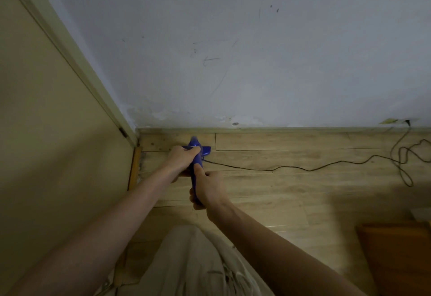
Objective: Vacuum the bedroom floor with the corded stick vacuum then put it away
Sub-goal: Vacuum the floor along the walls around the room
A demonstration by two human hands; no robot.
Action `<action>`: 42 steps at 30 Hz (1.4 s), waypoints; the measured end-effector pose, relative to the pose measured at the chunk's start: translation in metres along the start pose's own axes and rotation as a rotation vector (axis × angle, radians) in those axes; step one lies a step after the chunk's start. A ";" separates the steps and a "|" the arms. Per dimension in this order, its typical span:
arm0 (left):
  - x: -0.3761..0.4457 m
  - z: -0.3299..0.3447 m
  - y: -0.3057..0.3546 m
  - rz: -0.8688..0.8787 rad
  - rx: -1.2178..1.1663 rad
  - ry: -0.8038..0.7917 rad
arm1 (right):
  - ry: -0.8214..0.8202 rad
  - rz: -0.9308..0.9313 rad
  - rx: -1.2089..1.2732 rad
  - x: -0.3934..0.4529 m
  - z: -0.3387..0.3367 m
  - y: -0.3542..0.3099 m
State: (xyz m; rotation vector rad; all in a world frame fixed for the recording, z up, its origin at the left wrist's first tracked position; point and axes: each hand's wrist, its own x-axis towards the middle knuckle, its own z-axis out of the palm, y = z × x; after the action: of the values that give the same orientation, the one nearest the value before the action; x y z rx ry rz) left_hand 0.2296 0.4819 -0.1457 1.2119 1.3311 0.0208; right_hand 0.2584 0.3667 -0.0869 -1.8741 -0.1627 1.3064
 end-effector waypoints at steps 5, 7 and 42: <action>-0.004 0.004 0.005 0.007 -0.005 0.006 | 0.028 -0.008 0.015 0.000 0.000 -0.001; -0.003 0.006 0.007 0.021 0.000 0.000 | 0.034 -0.010 0.048 0.005 -0.001 -0.001; 0.004 0.044 0.014 0.013 -0.142 0.063 | 0.061 -0.012 -0.086 0.036 -0.031 0.003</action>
State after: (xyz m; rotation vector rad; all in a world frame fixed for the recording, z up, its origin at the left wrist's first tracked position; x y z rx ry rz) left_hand 0.2718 0.4624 -0.1493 1.1071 1.3533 0.1618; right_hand 0.2987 0.3666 -0.1116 -1.9801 -0.2008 1.2503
